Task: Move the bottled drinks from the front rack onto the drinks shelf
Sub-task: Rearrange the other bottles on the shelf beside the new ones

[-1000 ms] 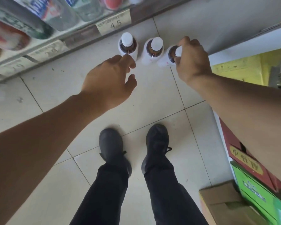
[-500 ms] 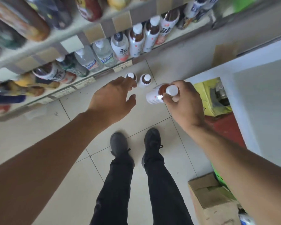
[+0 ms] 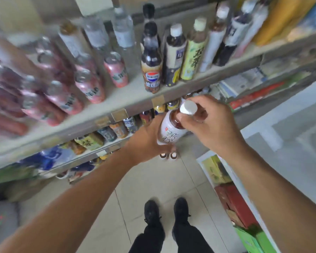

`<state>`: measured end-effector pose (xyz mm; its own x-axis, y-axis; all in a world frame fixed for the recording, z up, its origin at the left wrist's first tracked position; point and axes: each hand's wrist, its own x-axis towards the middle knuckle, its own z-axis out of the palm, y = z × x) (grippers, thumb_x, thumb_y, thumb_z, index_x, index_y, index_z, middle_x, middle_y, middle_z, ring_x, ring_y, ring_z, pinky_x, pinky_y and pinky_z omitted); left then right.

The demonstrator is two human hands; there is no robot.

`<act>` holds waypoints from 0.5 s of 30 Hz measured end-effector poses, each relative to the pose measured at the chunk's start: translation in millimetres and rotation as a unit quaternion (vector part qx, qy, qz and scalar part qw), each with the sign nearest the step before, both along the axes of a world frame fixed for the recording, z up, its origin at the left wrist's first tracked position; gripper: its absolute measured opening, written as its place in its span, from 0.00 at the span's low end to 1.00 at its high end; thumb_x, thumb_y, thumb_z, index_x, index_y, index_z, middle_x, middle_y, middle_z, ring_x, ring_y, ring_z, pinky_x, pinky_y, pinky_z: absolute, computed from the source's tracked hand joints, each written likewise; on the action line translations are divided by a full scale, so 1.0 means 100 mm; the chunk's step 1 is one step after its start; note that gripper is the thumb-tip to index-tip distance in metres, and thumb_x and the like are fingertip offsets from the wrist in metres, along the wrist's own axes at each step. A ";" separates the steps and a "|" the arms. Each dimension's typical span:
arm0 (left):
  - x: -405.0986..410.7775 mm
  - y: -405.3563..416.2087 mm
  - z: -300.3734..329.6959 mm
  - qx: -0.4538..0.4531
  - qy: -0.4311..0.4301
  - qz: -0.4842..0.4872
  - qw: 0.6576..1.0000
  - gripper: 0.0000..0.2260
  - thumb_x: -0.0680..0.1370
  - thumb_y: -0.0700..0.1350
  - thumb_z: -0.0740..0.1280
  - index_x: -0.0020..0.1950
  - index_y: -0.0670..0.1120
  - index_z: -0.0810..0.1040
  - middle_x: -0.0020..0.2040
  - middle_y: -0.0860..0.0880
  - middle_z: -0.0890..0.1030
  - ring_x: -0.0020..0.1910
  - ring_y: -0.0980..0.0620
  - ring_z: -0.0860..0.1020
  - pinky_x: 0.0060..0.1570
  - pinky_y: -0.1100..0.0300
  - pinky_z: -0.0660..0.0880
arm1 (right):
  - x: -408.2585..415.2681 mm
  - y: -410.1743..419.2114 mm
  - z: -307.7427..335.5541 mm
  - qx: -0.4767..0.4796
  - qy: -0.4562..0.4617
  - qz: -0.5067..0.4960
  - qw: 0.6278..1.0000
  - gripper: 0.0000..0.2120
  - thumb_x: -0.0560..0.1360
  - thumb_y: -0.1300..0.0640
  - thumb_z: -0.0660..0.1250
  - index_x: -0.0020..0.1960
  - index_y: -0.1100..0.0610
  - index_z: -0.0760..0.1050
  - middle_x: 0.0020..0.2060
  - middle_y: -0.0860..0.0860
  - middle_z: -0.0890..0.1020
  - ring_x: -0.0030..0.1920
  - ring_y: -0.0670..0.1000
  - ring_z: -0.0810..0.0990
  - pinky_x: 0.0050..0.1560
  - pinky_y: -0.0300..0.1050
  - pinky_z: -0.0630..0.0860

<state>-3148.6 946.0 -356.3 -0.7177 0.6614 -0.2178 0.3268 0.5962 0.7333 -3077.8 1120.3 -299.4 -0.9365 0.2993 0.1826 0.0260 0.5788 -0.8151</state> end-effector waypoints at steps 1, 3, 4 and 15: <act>-0.01 -0.03 0.17 0.003 0.010 0.012 1.000 0.39 0.68 0.53 0.79 0.73 0.56 0.62 0.62 0.54 0.78 0.57 0.52 0.77 0.51 0.62 0.71 | -0.02 -0.04 0.22 -0.006 0.015 0.009 1.000 0.12 0.68 0.48 0.71 0.50 0.51 0.80 0.39 0.46 0.80 0.39 0.47 0.78 0.41 0.39 0.74; -0.01 -0.07 0.51 0.006 0.026 0.047 0.999 0.36 0.67 0.54 0.79 0.70 0.55 0.65 0.58 0.51 0.80 0.56 0.47 0.79 0.54 0.52 0.76 | -0.06 -0.13 0.60 -0.014 0.037 0.027 0.999 0.13 0.69 0.47 0.72 0.52 0.49 0.80 0.41 0.45 0.81 0.41 0.44 0.78 0.43 0.37 0.74; -0.01 -0.10 0.65 0.022 0.034 0.062 0.997 0.35 0.66 0.54 0.79 0.68 0.55 0.66 0.56 0.51 0.81 0.54 0.47 0.80 0.53 0.50 0.77 | -0.07 -0.17 0.77 -0.017 0.048 0.038 0.998 0.14 0.70 0.47 0.72 0.54 0.49 0.79 0.43 0.44 0.81 0.42 0.43 0.79 0.45 0.37 0.75; 0.10 -0.44 2.15 0.279 0.067 0.163 0.944 0.26 0.64 0.56 0.79 0.57 0.56 0.74 0.46 0.57 0.84 0.44 0.57 0.83 0.42 0.60 0.79 | -0.07 -0.46 1.82 -0.098 0.099 0.121 0.983 0.14 0.79 0.53 0.57 0.60 0.38 0.70 0.54 0.33 0.79 0.57 0.35 0.77 0.54 0.30 0.72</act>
<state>-3138.3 902.0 -141.5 -0.8998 0.3850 0.2052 0.3037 0.2149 0.9282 -3084.9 1074.8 -117.2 -0.9364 0.1202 0.3297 -0.2637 0.3789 -0.8871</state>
